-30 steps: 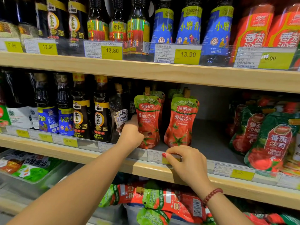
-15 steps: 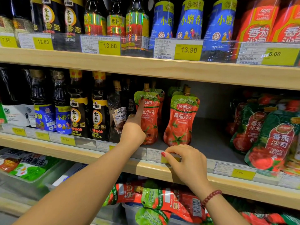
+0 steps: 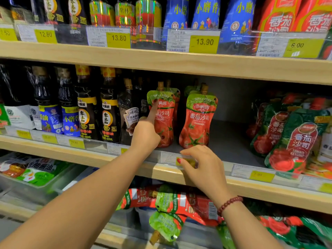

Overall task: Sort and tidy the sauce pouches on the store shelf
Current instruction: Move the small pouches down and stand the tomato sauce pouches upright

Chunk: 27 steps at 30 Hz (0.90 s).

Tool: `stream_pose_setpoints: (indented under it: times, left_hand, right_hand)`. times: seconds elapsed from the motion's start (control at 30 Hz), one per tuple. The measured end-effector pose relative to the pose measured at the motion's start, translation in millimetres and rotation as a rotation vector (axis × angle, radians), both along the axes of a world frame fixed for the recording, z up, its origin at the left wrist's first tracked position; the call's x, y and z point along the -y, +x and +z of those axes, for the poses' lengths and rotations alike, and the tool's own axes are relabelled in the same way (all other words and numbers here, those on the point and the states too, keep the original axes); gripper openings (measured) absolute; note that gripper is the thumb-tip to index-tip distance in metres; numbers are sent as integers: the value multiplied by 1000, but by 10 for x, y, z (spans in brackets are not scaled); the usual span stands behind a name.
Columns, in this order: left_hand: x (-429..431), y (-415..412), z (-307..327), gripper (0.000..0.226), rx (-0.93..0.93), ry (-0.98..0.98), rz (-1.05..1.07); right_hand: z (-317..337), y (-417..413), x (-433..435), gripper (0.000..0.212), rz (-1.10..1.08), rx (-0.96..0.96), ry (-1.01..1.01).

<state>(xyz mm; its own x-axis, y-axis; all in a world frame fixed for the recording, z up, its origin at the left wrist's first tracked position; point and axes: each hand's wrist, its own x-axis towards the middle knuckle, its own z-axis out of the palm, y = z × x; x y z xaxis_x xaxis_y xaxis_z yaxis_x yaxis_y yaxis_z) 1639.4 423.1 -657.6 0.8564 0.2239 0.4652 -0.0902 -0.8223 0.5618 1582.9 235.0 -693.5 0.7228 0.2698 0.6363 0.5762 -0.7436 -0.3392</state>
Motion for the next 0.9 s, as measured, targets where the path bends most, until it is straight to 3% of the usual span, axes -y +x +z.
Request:
stream_pose_setpoints:
  times: [0.17,0.3,0.47,0.8,0.9]
  left_hand:
    - [52,-105,-65,55,95,-98,79]
    - [106,-294,-168,25,197,-228,-56]
    - [103,-490,-312,15,229,-219,-63]
    - [220,-596,-469,6,304,-242,24]
    - [179,-634,-488,7,284,-256,-29]
  right_hand:
    - [-83,-188,-20,16,129,225,-100]
    - [-258,-353,-229,21,354,17,-146]
    - [-657,-395,-439,40,314,-280,-269]
    - [-934,-111,-197,69,61,-429,-514]
    - [-962,-105,-184,65,72,-410,-490]
